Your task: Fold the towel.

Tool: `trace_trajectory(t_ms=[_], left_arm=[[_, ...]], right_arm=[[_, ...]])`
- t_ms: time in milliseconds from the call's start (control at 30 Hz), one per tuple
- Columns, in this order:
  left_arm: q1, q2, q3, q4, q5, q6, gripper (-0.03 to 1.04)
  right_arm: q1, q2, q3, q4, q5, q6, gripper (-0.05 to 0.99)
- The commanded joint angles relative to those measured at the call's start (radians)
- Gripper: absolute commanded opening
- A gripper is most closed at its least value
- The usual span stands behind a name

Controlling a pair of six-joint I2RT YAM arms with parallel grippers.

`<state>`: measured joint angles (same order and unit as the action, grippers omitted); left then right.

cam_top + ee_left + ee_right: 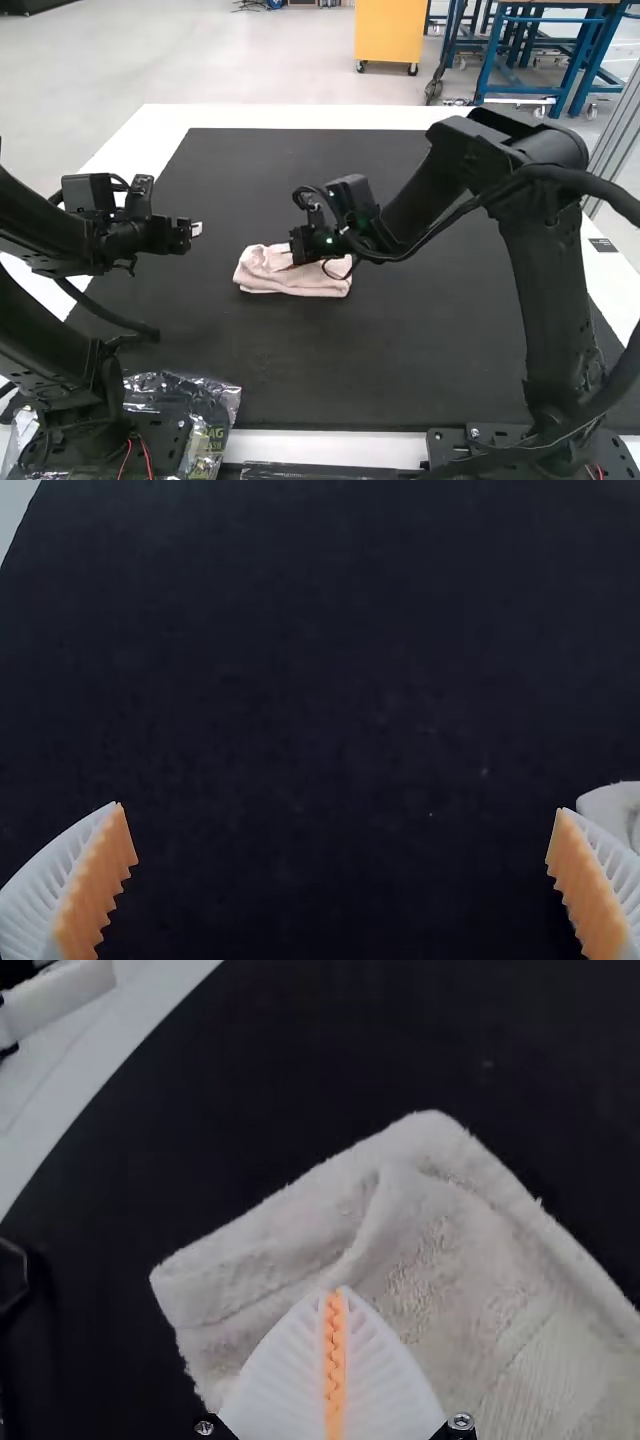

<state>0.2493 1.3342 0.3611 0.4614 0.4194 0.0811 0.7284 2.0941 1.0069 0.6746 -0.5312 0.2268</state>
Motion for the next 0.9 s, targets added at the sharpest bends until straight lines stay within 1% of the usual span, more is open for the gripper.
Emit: trace_trajectory(t_ms=[0,400,533,733,867], left_arm=[[0.001,-0.017,-0.014,0.013,0.012,-0.006,0.97],[0.001,-0.013,-0.016,0.016,0.012,-0.007,0.97],[0.001,-0.010,-0.014,0.022,0.012,-0.009,0.97],[-0.001,-0.010,-0.016,0.023,0.013,-0.035,0.97],[-0.007,-0.010,-0.017,0.023,0.018,-0.043,0.97]], right_arm=[[-0.041,-0.012,0.050,0.002,-0.016,-0.014,-0.03],[-0.070,0.006,0.055,-0.009,-0.019,-0.015,-0.03],[-0.058,0.009,0.032,-0.013,-0.021,-0.006,-0.03],[-0.011,0.009,-0.011,-0.026,-0.021,-0.006,-0.03],[0.029,0.026,-0.031,-0.018,-0.021,-0.006,-0.03]])
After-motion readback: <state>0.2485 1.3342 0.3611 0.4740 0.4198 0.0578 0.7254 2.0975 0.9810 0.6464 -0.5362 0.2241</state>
